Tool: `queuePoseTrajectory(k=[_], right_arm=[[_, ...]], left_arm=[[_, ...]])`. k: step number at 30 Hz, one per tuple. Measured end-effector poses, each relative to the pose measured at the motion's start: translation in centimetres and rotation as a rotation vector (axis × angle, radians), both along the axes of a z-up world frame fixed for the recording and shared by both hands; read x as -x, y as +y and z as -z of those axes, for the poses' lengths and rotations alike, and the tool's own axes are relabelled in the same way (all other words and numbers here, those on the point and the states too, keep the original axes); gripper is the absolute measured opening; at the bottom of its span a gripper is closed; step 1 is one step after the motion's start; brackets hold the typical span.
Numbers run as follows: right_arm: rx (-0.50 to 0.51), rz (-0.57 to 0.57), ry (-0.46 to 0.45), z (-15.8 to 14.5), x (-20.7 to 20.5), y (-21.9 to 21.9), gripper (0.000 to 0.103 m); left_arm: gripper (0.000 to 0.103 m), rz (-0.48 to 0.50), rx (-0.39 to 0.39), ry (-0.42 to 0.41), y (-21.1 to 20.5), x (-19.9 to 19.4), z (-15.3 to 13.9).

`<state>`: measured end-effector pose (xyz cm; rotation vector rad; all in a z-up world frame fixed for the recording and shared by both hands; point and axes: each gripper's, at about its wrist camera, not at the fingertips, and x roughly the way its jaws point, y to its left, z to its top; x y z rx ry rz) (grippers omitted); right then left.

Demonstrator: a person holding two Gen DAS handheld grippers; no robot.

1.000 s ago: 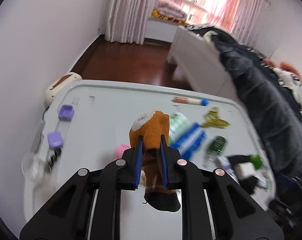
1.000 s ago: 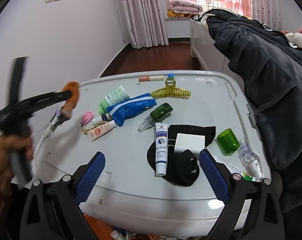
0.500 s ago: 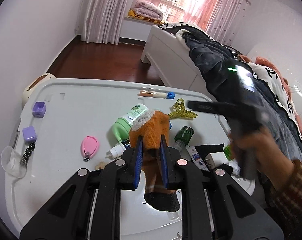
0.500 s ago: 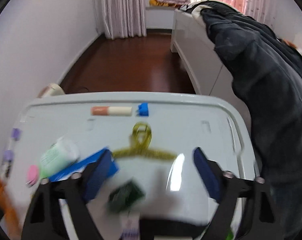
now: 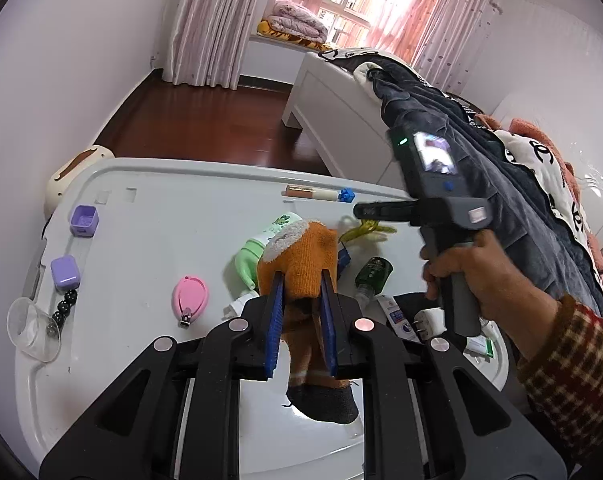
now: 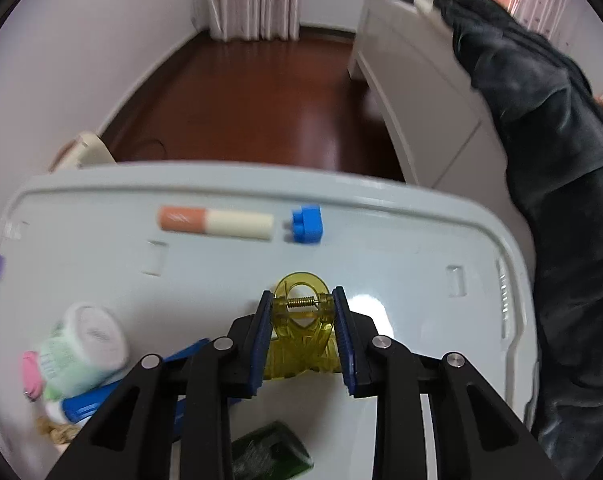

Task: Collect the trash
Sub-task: 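Grasp the orange knit sock with the left gripper while the right grasps the yellow hair clip, then move both held items over the orange bucket and open both grippers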

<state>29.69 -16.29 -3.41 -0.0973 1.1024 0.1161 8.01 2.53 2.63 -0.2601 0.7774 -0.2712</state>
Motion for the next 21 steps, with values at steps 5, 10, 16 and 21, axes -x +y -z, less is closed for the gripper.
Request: queuePoseTrajectory(k=[5,10,16,21], right_arm=[[-0.091,-0.035,-0.098,-5.6,3.7,-0.8,0.029],[-0.142,-0.086,-0.168,-10.3,9.9,-1.5,0.029],[-0.222,-0.147,-0.13,-10.8,21.1,-2.4,0.029],[-0.266,-0.213,0.04,-5.7,31.6,-2.5,0.029]], left_arm=[[0.016,0.014,0.013,-0.003,-0.2,0.3,-0.2],[0.016,0.036,0.007,-0.025,-0.4,1.4,-0.8],[0.016,0.1,-0.045,-0.014,-1.5,6.1,-1.1],[0.016,0.197,-0.06,0.105,-4.2,14.0,1.9]])
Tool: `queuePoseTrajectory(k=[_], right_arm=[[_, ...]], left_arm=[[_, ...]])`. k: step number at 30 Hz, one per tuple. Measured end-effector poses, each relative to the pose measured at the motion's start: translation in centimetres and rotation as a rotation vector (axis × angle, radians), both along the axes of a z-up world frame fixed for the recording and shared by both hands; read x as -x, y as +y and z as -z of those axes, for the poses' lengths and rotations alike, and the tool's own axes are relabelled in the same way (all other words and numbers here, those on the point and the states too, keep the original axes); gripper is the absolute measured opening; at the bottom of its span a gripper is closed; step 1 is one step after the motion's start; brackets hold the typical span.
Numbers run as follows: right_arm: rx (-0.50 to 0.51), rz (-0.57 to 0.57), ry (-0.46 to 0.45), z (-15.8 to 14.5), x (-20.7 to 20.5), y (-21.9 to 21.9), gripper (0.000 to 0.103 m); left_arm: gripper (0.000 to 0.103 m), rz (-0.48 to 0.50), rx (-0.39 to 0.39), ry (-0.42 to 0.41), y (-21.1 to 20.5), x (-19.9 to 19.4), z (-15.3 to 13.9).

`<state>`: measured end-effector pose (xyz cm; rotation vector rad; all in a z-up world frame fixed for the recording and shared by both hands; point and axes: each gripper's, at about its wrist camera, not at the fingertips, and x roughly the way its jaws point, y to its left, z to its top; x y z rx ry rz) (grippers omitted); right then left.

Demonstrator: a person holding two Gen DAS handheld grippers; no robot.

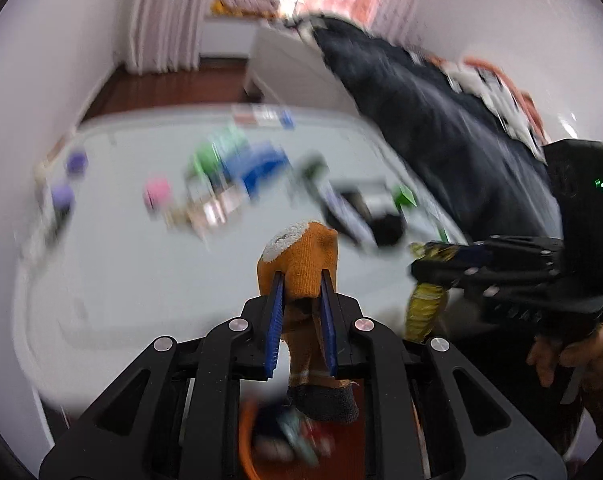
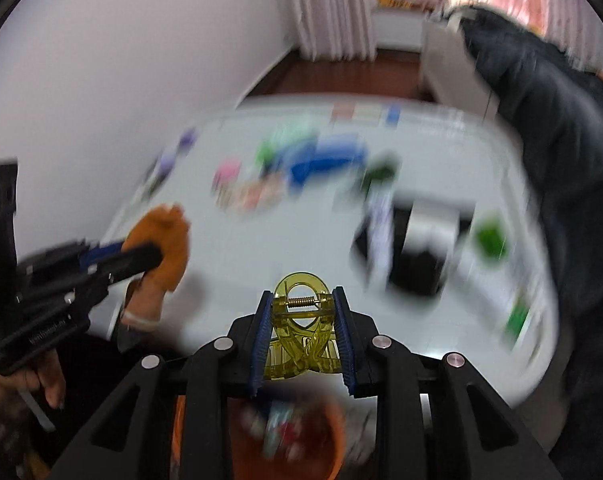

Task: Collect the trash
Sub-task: 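Move both held items over the orange bucket and open both grippers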

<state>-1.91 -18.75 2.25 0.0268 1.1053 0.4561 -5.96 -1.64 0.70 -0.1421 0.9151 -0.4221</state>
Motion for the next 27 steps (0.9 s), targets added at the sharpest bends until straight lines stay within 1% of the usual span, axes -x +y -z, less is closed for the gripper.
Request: queuePoseTrajectory(k=[2,3,5,8,10,11,12,13,14,16,19,22,24,25,27], right_arm=[[-0.004,-0.022,0.074,2.5,2.9,0.3,0.029],[-0.001,-0.033,0.103,3.7,4.3,0.4,0.029],[0.016,-0.057,0.166,6.4,6.5,0.9,0.029],[-0.001,-0.059,0.28,9.9,8.0,1.0,0.029],[0.027,-0.08,0.319,11.0,8.8,1.7,0.032],[0.052,-0.09,0.327,11.3,8.9,2.1,0.037],[0.067,-0.092,0.332,11.4,9.0,2.2,0.057],[0.076,-0.084,0.333,11.4,8.9,2.2,0.072],[0.075,-0.056,0.319,10.9,8.6,1.8,0.074],[0.063,-0.026,0.304,10.3,8.1,1.1,0.075],[0.0,0.053,0.285,8.6,6.3,-0.9,0.075],[-0.045,0.093,0.233,5.9,4.1,-2.1,0.075],[-0.078,0.102,0.152,2.7,1.7,-2.7,0.077],[-0.093,0.105,0.121,1.5,0.8,-3.0,0.079],[-0.129,0.128,0.024,-1.6,-1.8,-3.5,0.083]], left_arm=[[0.016,0.017,0.011,0.07,-0.6,2.1,1.8],[0.016,0.036,0.015,0.131,-0.9,3.4,3.1],[0.016,0.062,0.0,0.208,-1.7,5.2,5.2],[0.016,0.087,-0.038,0.266,-2.7,6.6,6.8],[0.018,0.093,-0.059,0.312,-2.9,6.8,8.0],[0.024,0.086,-0.066,0.343,-2.8,6.7,8.6],[0.027,0.077,-0.063,0.362,-2.7,6.7,9.0],[0.037,0.058,-0.051,0.391,-2.4,6.6,9.5],[0.046,0.033,-0.034,0.413,-1.9,6.3,9.7],[0.054,-0.005,0.003,0.432,-0.9,5.9,9.8],[0.055,-0.035,0.035,0.406,0.1,5.4,9.1],[0.055,-0.049,0.046,0.339,0.9,4.1,7.2],[0.056,-0.057,0.021,0.285,1.2,2.9,5.8],[0.057,-0.064,0.002,0.247,1.4,1.8,4.8],[0.06,-0.073,-0.014,0.188,1.8,-0.4,3.2]])
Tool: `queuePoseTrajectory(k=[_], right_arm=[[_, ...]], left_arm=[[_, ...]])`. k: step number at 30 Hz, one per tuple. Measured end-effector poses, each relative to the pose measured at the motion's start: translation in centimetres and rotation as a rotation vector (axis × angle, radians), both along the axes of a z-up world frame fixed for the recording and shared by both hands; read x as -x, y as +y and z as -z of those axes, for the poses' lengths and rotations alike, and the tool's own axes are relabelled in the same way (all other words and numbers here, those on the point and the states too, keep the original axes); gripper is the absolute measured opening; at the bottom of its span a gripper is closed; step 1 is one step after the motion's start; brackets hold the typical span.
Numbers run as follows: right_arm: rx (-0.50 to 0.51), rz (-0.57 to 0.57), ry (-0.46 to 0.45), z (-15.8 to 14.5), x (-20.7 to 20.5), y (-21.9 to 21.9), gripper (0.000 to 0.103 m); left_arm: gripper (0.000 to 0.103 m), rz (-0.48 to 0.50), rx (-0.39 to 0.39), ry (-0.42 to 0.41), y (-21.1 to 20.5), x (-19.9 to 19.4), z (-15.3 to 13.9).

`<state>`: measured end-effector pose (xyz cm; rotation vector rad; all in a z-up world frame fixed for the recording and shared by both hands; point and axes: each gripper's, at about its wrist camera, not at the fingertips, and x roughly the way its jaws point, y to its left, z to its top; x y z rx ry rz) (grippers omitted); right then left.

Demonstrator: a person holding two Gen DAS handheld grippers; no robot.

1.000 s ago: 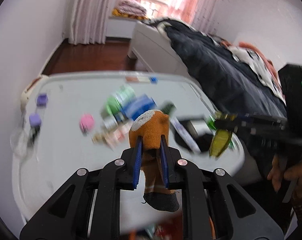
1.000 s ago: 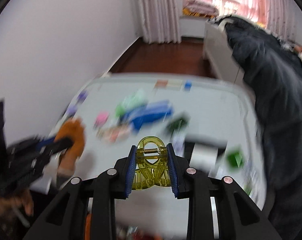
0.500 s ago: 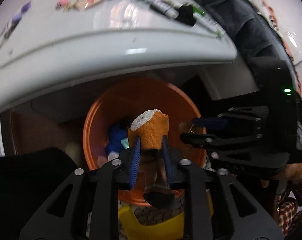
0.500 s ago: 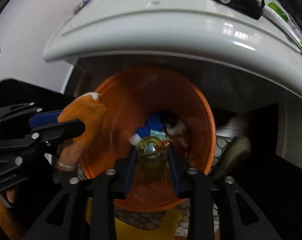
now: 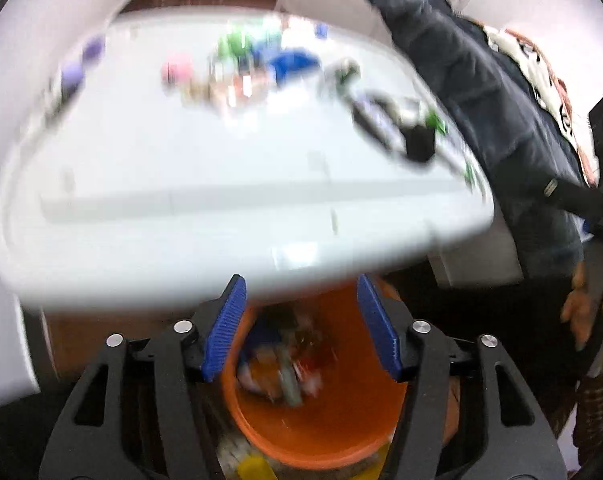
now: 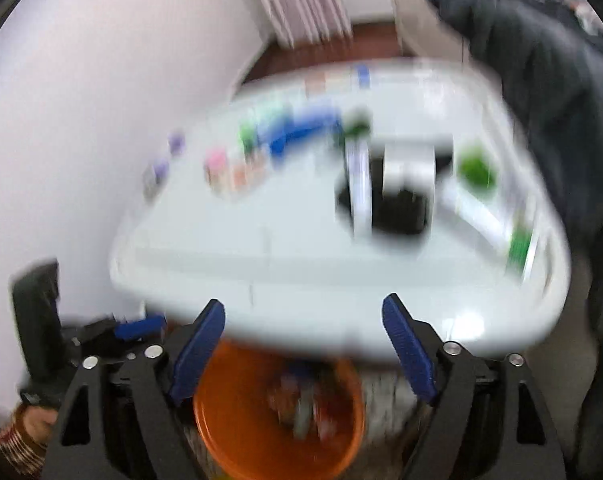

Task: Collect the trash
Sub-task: 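Move both held items over the orange bucket and open both grippers, then grasp the pale green tub with the left gripper while the right grasps the blue packet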

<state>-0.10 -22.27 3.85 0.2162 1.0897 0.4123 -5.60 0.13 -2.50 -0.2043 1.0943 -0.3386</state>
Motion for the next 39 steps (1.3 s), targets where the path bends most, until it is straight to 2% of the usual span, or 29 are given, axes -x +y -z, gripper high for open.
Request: queuePoseTrajectory(k=[2,4,6,8,10,11,14,17,23,25,28,30,32,36,39], right_arm=[[-0.028,0.032,-0.093,-2.5,-2.7,-0.4,0.084],[-0.039,0.062,-0.15,-3.5,-4.5,-1.2,0.086],[-0.029,0.104,-0.201,-3.5,-5.8,-1.9,0.087],[0.012,0.133,-0.222,-1.9,-6.1,-2.5,0.087],[0.055,0.143,-0.174,-0.2,-6.3,-3.0,0.087],[0.037,0.141,-0.115,0.8,-6.9,-3.1,0.087],[-0.09,0.128,-0.039,1.7,-7.7,-3.9,0.088],[-0.119,0.135,0.002,1.9,-8.1,-4.3,0.089],[-0.143,0.142,0.033,2.1,-8.1,-5.3,0.09],[-0.151,0.146,0.038,2.1,-8.2,-5.5,0.09],[-0.141,0.151,0.035,2.1,-8.1,-5.8,0.09],[-0.134,0.157,0.029,2.1,-8.1,-5.9,0.09],[-0.127,0.161,0.014,1.9,-8.0,-6.0,0.09],[-0.087,0.171,-0.018,1.6,-7.9,-6.0,0.09],[-0.09,0.18,-0.015,1.7,-7.9,-6.3,0.09]], left_arm=[[0.061,0.003,-0.024,-0.053,0.2,-2.8,-1.3],[0.061,0.015,-0.061,-0.116,0.5,-6.2,-2.3],[0.061,0.049,-0.111,-0.156,0.5,-10.0,-2.6],[0.061,0.091,-0.164,-0.189,0.4,-13.5,-2.5],[0.061,0.136,-0.199,-0.211,0.4,-16.1,-2.1],[0.061,0.164,-0.217,-0.216,0.2,-17.9,-1.7],[0.054,0.194,-0.227,-0.216,-0.2,-21.8,-0.9],[0.052,0.212,-0.245,-0.215,-0.7,-24.5,0.0],[0.05,0.274,-0.307,-0.205,-1.9,-27.1,1.6],[0.05,0.271,-0.293,-0.193,-1.6,-27.7,1.8],[0.051,0.253,-0.28,-0.137,-1.4,-28.7,2.8],[0.051,0.251,-0.333,-0.076,-1.7,-29.1,4.3],[0.051,0.242,-0.336,-0.112,-1.7,-28.7,4.4],[0.049,0.168,-0.305,-0.126,-0.5,-27.8,3.7],[0.048,0.097,-0.257,-0.154,0.9,-26.3,1.9]])
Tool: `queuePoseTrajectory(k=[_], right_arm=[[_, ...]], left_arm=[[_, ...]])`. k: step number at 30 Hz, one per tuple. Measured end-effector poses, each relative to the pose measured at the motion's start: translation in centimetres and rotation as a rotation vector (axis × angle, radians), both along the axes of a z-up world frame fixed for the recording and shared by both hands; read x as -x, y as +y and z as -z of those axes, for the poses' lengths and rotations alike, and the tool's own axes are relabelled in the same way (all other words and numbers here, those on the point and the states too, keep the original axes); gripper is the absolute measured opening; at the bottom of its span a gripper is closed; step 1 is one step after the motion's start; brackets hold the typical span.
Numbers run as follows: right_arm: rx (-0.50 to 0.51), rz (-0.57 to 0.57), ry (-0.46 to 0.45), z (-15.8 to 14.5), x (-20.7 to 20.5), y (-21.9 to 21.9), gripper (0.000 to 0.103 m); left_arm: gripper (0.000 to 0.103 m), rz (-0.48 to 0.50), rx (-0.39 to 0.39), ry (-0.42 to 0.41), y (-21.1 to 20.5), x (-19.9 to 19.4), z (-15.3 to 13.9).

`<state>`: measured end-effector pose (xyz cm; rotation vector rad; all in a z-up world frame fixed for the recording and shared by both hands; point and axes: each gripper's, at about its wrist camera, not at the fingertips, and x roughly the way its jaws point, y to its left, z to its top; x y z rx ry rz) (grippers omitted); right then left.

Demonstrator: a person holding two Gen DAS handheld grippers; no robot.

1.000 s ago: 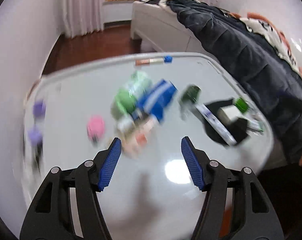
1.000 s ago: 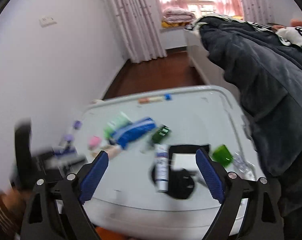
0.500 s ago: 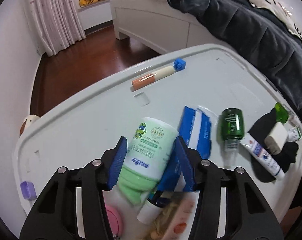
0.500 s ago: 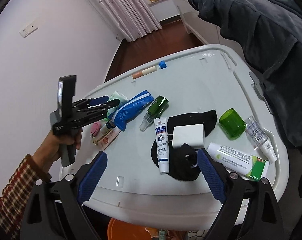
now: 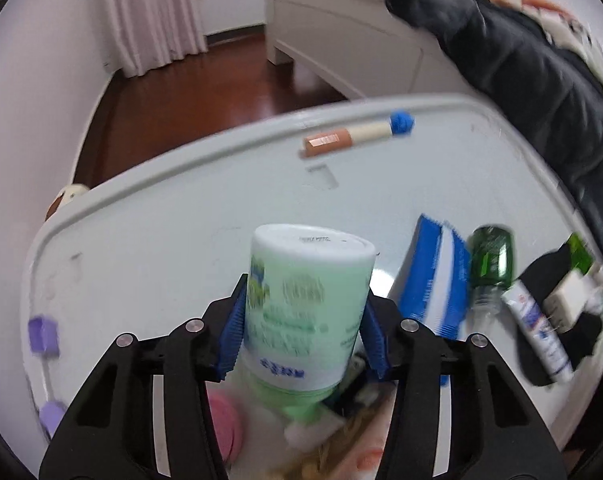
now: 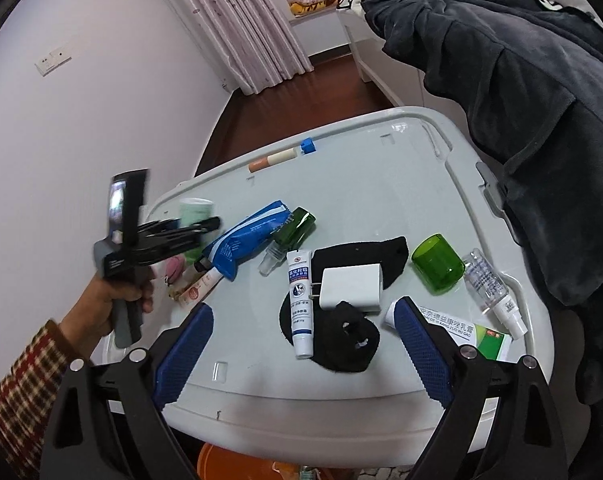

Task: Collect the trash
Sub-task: 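Grasp the pale green tub with the left gripper while the right grasps the blue packet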

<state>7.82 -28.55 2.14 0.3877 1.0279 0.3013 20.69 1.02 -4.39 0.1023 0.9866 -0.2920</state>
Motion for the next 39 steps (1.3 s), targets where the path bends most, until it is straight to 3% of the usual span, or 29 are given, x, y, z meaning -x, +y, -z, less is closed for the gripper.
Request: queuePoseTrajectory(k=[6,10,15,21,24,27,31,33,36,38,39], right_arm=[[0.025,0.018,0.007,0.6,-0.4,-0.1,0.09],[0.049,0.026,0.013,1.3,-0.9,0.6,0.09],[0.05,-0.003,0.022,2.2,-2.1,3.3,0.09],[0.067,-0.125,0.002,2.5,-4.7,9.7,0.09],[0.003,-0.124,0.071,4.1,-8.0,12.3,0.09],[-0.107,-0.052,0.206,6.5,-11.7,13.5,0.09],[-0.122,0.057,0.341,8.7,-14.8,13.7,0.09],[-0.068,0.069,0.374,9.2,-15.8,14.4,0.09],[0.08,0.055,0.353,9.1,-16.9,16.2,0.088],[0.209,0.006,0.313,9.1,-17.3,18.0,0.063],[0.256,-0.035,0.296,9.3,-17.3,18.9,0.059]], left_arm=[[0.047,-0.113,0.071,-0.089,1.8,6.0,-5.3],[0.047,-0.158,0.155,-0.119,2.0,10.4,-7.3],[0.047,-0.163,0.222,-0.116,1.6,14.0,-7.0],[0.047,-0.105,0.214,-0.077,1.5,15.2,-5.5],[0.047,-0.102,0.217,-0.082,1.9,15.4,-5.6],[0.047,-0.111,0.231,-0.094,2.5,15.5,-5.9],[0.047,-0.112,0.242,-0.104,3.0,15.6,-6.2],[0.047,-0.106,0.251,-0.114,3.1,15.7,-6.5],[0.047,-0.101,0.265,-0.124,3.2,15.8,-6.9],[0.047,-0.098,0.273,-0.124,3.3,15.8,-6.9],[0.047,-0.1,0.274,-0.125,3.4,15.8,-7.0]])
